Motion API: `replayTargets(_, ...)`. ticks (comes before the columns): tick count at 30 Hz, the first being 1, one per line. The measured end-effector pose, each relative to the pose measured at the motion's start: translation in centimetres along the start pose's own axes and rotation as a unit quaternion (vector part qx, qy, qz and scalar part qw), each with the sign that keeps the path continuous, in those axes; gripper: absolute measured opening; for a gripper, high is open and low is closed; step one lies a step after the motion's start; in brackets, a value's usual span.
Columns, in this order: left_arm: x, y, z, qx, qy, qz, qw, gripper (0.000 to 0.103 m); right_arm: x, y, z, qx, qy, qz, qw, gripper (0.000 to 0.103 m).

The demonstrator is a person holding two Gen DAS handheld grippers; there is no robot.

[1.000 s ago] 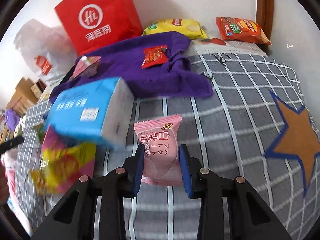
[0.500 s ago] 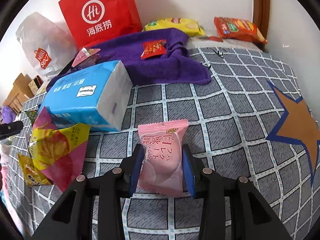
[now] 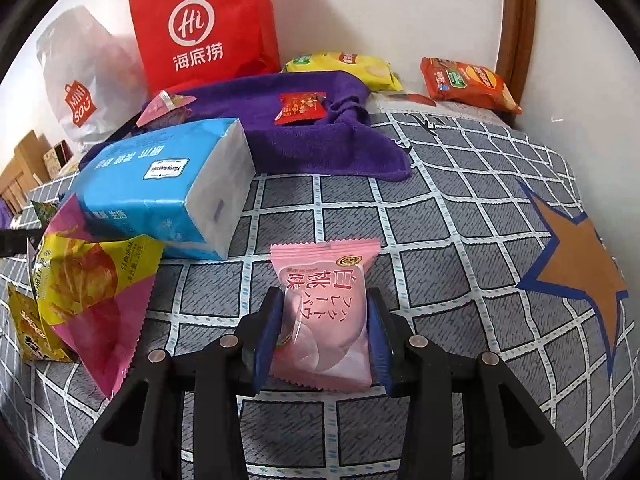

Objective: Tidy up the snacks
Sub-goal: 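Grasp the green snack bag with the left gripper while the right holds the pastry, then carry the pastry and green bag onto the purple towel and open both grippers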

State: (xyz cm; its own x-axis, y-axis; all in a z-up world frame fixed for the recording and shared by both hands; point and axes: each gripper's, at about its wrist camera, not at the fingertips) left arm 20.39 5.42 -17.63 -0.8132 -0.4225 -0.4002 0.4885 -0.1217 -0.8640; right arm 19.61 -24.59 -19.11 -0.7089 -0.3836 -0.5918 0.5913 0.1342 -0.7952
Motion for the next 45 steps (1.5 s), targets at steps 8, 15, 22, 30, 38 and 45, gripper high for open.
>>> replayTargets(8,-0.1,-0.1,-0.3,0.026,-0.012,-0.002,0.9996,0.050,0.1,0.0,0.0,-0.008,0.003,0.002,1.000,0.044)
replayTargets(15,0.8,-1.7,-1.2,0.042,-0.022,-0.001,0.9989,0.044,0.3,-0.1,0.6,-0.016,0.015,0.008,1.000,0.040)
replayTargets(22,1.8,-4.6,-2.2,0.044,-0.019,0.017,0.9987,0.041,0.6,-0.8,1.2,-0.030,0.037,0.021,0.999,0.038)
replayTargets(30,2.2,-6.7,-2.2,0.075,-0.013,0.024,0.9968,0.037,0.2,-4.4,0.7,-0.030,0.047,0.037,0.998,0.038)
replayTargets(38,1.7,-9.1,-2.3,0.094,-0.021,0.040,0.9946,0.037,-1.7,-7.3,-0.2,-0.024,0.034,0.045,0.998,0.038)
replayTargets(45,0.7,-9.9,-1.1,0.106,-0.013,0.049,0.9931,0.037,-4.2,-8.5,-0.8,-0.029,0.041,0.051,0.997,0.038)
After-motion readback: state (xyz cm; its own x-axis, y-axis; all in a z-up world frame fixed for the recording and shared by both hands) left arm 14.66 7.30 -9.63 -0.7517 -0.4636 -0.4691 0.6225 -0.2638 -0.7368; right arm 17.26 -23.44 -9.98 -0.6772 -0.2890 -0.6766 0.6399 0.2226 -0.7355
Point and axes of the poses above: each gripper's, at about its wrist camera, not at the fingertips, and y roughly the way its jaws point, z to its right, x to its underside, and after that the axes turned 15 degrees about -y, right-handed
